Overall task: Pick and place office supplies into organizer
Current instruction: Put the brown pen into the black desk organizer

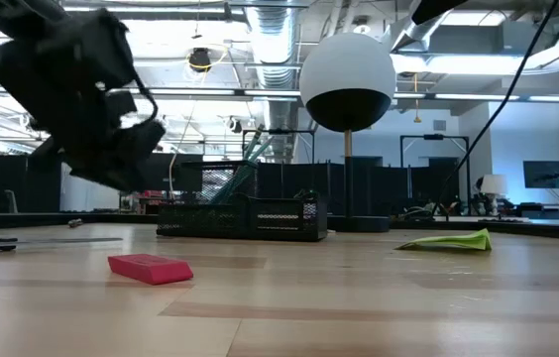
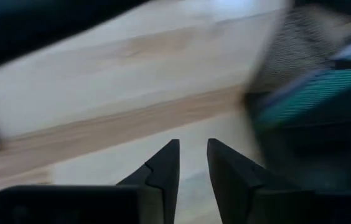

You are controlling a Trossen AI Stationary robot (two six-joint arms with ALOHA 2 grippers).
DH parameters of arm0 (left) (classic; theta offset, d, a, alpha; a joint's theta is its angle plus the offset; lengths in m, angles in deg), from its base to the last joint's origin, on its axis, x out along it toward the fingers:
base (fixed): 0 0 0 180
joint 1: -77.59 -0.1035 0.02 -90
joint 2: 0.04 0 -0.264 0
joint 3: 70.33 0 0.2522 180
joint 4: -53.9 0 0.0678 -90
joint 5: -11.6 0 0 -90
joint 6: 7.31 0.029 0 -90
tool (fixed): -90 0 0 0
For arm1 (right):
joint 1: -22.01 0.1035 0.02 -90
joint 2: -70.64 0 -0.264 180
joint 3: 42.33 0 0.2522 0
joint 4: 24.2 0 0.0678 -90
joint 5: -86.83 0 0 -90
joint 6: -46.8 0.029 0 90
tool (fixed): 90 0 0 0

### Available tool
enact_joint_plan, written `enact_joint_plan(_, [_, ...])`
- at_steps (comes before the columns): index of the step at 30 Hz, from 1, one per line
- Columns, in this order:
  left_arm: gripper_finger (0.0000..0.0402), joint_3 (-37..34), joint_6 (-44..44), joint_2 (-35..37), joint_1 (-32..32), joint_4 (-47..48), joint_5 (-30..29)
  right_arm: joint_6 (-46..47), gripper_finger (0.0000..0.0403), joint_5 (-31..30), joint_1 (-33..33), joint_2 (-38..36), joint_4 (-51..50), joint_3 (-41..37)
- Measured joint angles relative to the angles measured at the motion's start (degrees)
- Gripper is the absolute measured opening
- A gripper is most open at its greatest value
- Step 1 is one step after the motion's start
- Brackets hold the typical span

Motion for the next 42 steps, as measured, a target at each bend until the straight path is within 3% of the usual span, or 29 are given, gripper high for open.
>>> enact_joint_plan(8, [0.0062,0.0,8.5,0.0,3.5,-10.1,-1.2,-0.4,0.0161,-0.1,-0.6,0.0,0.0,0.0])
enact_joint_plan(12, [0.0062,0.0,9.7,0.0,2.7,-12.7,-0.6,-0.7,0.0161,0.0,-1.5,0.0,0.0,0.0])
enact_joint_plan(16, [0.0062,0.0,20.2,0.0,1.3,-13.3,3.7,-1.2,0.0161,0.0,-2.1,0.0,0.0,0.0])
enact_joint_plan(18, [0.0062,0.0,25.7,0.0,0.5,-13.7,3.0,-2.2,0.0161,0.0,-2.3,0.0,0.1,0.0])
enact_joint_plan(23, [0.0062,0.0,27.6,0.0,0.2,-16.4,1.2,-4.2,0.0161,-0.2,-2.5,0.0,0.1,0.0])
enact_joint_plan(26, [0.0062,0.4,22.1,0.0,0.6,-15.1,1.0,-4.7,0.0161,-0.9,-2.9,0.0,0.0,0.0])
enact_joint_plan(29, [0.0062,0.5,13.0,1.1,2.4,-10.2,-3.0,-4.7,0.0161,-3.3,-3.5,0.0,0.0,0.0])
enact_joint_plan(33, [0.0061,0.6,-1.1,5.0,7.1,7.1,-10.1,-4.7,0.0161,-4.8,-4.0,0.0,0.0,0.0])
enact_joint_plan(36, [0.0061,0.6,-7.8,9.6,12.1,18.3,-11.1,-4.7,0.0161,-4.9,-4.3,0.0,0.0,0.0])
enact_joint_plan(39, [0.0061,0.6,-9.2,14.0,15.8,19.4,-12.0,-4.7,0.0161,-5.1,-4.6,0.0,0.1,0.0])
enact_joint_plan(42, [0.0061,-0.1,-11.8,17.2,17.1,19.4,-18.6,-4.5,0.0161,-4.7,-5.1,0.0,0.6,0.0])
